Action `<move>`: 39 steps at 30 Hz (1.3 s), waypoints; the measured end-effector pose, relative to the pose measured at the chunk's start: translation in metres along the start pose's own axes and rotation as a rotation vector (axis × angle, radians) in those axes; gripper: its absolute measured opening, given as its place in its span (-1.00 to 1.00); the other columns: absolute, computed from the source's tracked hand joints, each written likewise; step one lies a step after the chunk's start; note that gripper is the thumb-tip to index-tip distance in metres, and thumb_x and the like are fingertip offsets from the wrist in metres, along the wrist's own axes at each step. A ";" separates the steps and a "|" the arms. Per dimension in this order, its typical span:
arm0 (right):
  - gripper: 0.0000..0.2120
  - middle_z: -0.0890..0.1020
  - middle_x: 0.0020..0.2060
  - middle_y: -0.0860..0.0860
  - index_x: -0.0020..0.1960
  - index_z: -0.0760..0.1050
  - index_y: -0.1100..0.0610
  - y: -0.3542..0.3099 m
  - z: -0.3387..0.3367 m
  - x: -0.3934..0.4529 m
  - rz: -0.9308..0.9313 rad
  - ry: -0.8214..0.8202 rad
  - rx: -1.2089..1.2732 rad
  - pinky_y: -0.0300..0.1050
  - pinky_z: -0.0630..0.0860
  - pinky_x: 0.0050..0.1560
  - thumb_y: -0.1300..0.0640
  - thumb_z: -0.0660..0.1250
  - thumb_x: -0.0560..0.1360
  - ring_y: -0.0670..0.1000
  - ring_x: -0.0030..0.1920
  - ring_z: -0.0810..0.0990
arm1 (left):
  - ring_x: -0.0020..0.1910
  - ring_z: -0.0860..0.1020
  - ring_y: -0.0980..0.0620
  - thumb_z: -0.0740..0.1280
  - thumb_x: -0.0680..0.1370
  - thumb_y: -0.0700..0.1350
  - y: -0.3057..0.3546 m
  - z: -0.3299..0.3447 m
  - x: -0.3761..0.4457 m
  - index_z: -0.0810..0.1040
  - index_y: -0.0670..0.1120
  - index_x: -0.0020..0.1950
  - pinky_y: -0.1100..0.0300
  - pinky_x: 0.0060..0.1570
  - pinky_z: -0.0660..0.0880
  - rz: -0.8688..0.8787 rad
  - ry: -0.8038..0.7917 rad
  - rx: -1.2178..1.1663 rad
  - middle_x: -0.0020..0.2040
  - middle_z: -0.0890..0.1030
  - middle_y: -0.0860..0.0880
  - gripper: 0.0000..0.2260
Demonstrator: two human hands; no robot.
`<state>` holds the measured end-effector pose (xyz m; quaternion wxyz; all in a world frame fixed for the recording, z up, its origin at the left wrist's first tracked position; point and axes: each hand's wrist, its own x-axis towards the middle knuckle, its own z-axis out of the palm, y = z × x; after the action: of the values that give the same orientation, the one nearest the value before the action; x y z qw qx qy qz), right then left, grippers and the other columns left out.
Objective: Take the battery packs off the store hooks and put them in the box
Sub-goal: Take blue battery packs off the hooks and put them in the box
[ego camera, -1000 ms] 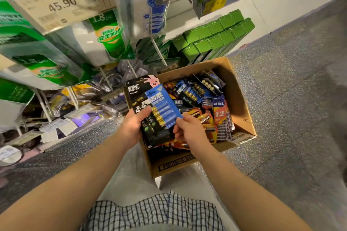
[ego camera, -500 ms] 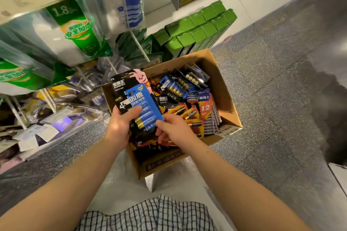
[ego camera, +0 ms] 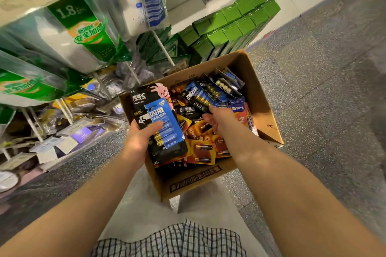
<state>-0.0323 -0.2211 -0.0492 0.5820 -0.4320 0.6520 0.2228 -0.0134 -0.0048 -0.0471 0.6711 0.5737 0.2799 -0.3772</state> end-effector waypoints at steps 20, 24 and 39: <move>-0.80 0.61 -0.41 0.03 -0.19 0.42 0.16 0.062 -0.016 -0.109 -0.385 -0.391 -0.211 -0.29 0.34 -0.56 0.17 0.23 0.61 -0.10 -0.53 0.52 | -0.03 0.64 -0.06 0.39 0.52 -0.15 -0.015 0.061 -0.030 0.45 -0.13 0.21 0.00 -0.01 0.58 0.166 0.102 -0.294 0.04 0.64 -0.11 -0.71; -0.82 0.59 -0.48 -0.01 -0.18 0.44 0.17 0.069 -0.028 -0.122 -0.432 -0.474 -0.340 -0.32 0.43 -0.50 0.18 0.26 0.59 -0.10 -0.55 0.51 | -0.08 0.65 -0.03 0.35 0.54 -0.20 -0.025 0.072 -0.044 0.48 -0.14 0.23 0.03 -0.06 0.64 0.240 0.080 -0.370 0.00 0.65 -0.08 -0.74; -0.75 0.64 -0.15 0.11 -0.02 0.48 0.25 -0.019 -0.090 -0.006 -0.183 -0.146 -0.015 -0.21 0.48 -0.40 0.05 0.21 0.63 -0.01 -0.30 0.59 | -0.08 0.70 0.01 0.44 0.38 -0.02 -0.069 0.044 -0.061 0.39 -0.14 0.47 0.06 -0.11 0.66 0.199 0.197 -0.465 0.22 0.61 -0.15 -0.33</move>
<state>-0.0685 -0.3008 -0.0197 0.6426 -0.4767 0.5638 0.2047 -0.1067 -0.0404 -0.0284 0.7881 0.4629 0.3650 -0.1773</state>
